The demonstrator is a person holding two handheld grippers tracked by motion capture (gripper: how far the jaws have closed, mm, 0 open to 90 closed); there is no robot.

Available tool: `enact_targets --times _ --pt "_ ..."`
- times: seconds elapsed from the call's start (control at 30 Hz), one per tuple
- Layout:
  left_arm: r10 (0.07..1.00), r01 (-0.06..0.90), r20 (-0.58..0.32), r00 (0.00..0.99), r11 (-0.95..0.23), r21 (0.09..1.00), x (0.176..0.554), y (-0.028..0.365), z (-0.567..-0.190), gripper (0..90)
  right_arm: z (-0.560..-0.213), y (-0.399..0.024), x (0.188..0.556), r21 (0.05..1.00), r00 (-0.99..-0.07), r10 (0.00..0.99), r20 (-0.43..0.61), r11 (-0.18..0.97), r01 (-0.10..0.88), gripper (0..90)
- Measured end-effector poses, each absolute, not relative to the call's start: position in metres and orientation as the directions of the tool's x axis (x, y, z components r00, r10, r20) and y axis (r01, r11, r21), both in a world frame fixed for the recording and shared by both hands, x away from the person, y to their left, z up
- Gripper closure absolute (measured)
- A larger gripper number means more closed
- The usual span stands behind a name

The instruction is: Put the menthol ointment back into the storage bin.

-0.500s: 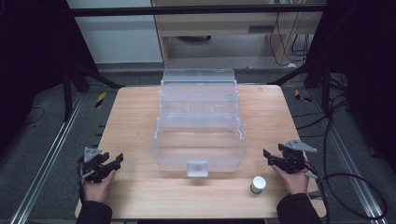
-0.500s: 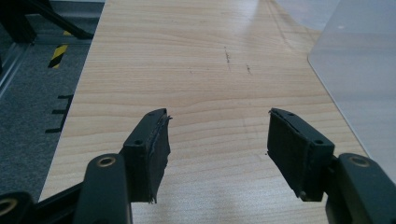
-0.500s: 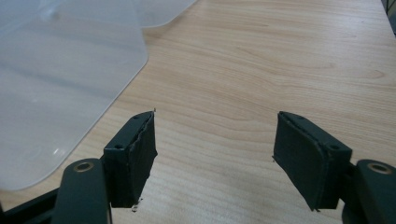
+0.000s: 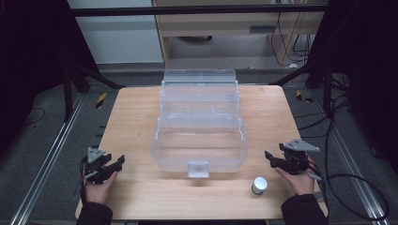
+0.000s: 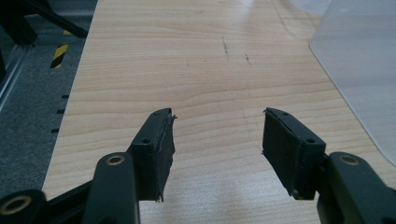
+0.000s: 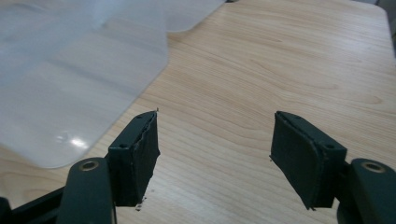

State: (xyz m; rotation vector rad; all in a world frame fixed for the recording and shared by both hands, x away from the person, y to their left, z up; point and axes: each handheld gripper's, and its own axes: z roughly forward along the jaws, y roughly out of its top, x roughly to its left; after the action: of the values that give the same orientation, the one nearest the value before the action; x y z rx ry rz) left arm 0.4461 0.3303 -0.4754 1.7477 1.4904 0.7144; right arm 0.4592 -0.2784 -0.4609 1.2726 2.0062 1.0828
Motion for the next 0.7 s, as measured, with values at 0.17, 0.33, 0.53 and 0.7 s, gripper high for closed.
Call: enact_targets --times 0.17,0.33,0.53,0.7 --pt "0.983 0.586 -0.033 0.182 -0.082 0.806 0.446 0.328 -0.476 42.2 -0.444 -0.273 0.459 0.827 -0.461 0.886 -0.044 0.292 0.481 30.8" --pt "0.981 0.592 -0.022 0.193 -0.098 0.800 0.446 0.325 -0.477 42.0 -0.430 -0.269 0.461 0.819 -0.498 0.866 -0.047 0.319 0.477 29.6" --pt "0.980 0.596 -0.019 0.198 -0.105 0.796 0.447 0.323 -0.478 42.1 -0.411 -0.265 0.464 0.792 -0.540 0.840 -0.052 0.364 0.490 29.4" --pt "0.979 0.602 -0.013 0.204 -0.115 0.791 0.448 0.322 -0.479 41.8 -0.395 -0.261 0.466 0.773 -0.580 0.811 -0.071 0.412 0.482 28.5"
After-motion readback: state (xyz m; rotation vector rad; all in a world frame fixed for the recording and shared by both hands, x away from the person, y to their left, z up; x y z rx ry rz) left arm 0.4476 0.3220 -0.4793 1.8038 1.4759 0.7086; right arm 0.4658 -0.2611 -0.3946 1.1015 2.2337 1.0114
